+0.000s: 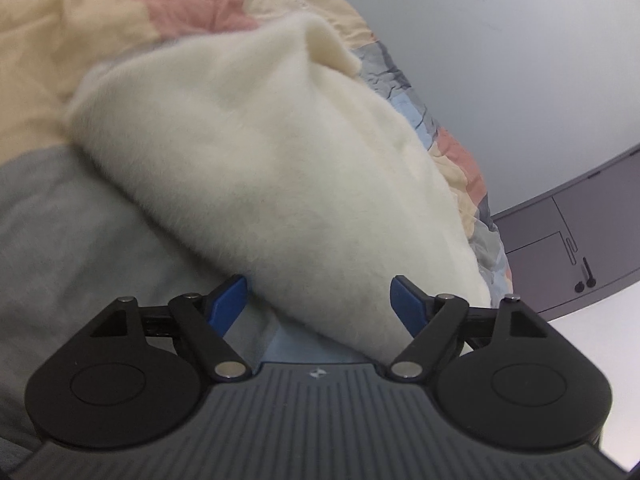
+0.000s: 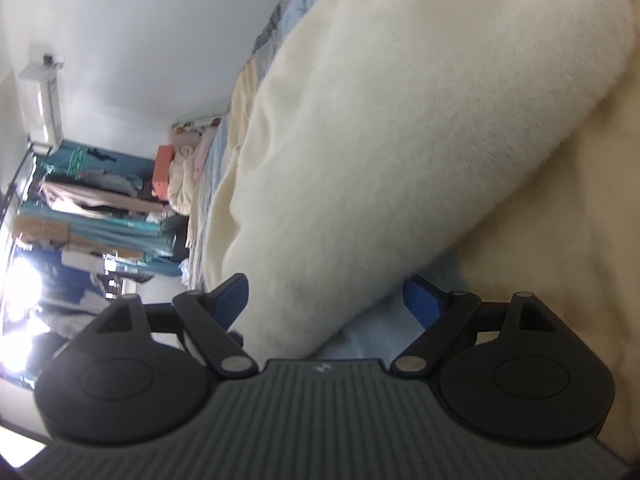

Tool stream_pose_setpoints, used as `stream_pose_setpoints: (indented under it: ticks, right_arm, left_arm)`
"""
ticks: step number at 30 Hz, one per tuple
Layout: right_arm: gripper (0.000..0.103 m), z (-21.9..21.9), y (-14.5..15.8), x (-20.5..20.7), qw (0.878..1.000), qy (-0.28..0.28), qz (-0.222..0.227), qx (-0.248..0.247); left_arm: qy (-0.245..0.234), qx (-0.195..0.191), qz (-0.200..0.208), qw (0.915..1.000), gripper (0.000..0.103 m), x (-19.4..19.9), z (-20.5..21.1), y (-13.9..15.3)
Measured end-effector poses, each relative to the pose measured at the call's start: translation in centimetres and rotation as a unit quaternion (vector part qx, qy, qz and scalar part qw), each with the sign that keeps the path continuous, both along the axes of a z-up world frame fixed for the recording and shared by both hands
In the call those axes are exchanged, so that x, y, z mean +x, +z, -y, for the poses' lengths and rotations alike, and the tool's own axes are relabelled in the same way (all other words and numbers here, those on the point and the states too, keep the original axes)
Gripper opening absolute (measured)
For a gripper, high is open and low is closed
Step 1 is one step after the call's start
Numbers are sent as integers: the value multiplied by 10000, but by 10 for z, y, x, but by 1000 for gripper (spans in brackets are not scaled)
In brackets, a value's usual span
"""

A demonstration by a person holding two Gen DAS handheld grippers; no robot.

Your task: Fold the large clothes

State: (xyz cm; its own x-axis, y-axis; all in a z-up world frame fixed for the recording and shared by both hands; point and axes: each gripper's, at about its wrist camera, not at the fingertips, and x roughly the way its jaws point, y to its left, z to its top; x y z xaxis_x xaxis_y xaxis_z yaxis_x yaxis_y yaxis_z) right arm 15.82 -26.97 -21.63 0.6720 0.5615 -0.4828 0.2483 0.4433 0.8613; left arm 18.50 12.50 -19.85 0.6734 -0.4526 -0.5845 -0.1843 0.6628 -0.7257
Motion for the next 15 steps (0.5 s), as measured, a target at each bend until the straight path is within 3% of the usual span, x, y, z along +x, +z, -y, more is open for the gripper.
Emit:
stream_pose_setpoints:
  ticks: [7,15]
  right_arm:
    - [88,-2,-12,17,9984,-284,-97,479]
    - [88,11,-6,1,9866,-614,502,1424]
  left_arm:
    - [209,-484,-263,9983,83,9,-10,-13]
    - [695,-1464,-323,9862,83,17,-30,-32]
